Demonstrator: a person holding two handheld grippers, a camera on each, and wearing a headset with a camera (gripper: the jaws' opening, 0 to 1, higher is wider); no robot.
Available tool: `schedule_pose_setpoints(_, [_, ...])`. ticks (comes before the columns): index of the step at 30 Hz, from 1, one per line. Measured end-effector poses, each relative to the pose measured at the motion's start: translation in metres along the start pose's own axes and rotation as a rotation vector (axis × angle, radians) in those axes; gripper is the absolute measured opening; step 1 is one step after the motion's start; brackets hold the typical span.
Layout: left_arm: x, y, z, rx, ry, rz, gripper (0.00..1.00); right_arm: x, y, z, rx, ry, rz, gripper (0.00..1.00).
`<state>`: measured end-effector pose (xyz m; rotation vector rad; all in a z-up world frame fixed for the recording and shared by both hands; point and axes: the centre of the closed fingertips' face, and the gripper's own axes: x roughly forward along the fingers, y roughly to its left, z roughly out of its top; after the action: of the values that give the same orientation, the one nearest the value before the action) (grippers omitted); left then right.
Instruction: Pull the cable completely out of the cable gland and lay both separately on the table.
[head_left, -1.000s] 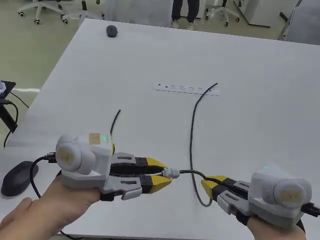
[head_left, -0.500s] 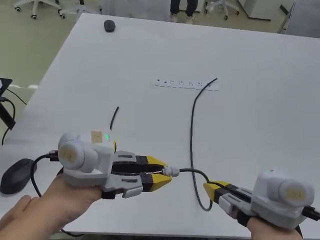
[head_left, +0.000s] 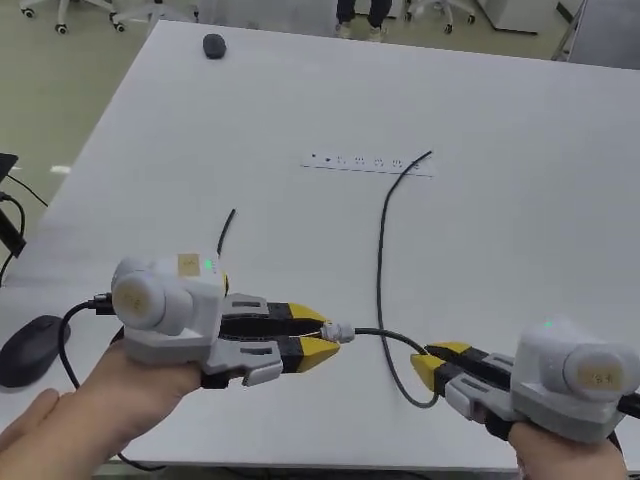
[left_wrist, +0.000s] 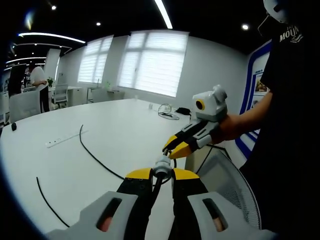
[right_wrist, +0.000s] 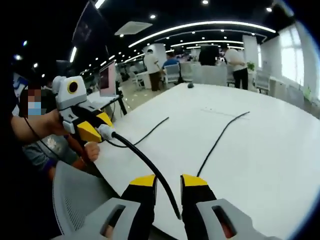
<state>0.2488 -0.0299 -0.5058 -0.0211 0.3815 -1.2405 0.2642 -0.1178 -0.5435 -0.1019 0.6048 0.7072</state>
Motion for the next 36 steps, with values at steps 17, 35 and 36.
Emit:
schedule_pose_setpoints(17, [0.010, -0.006, -0.003, 0.007, 0.024, -0.004, 0.15, 0.016, 0.052, 0.024, -0.537, 0.180, 0.002, 0.08])
schedule_pose_setpoints(35, [0.013, -0.010, -0.005, 0.028, 0.036, 0.005, 0.15, 0.014, 0.042, 0.018, -0.514, 0.176, -0.031, 0.00])
schedule_pose_setpoints(36, [0.013, -0.009, -0.004, 0.029, 0.034, 0.007, 0.15, 0.013, 0.040, 0.018, -0.489, 0.168, -0.041, 0.00])
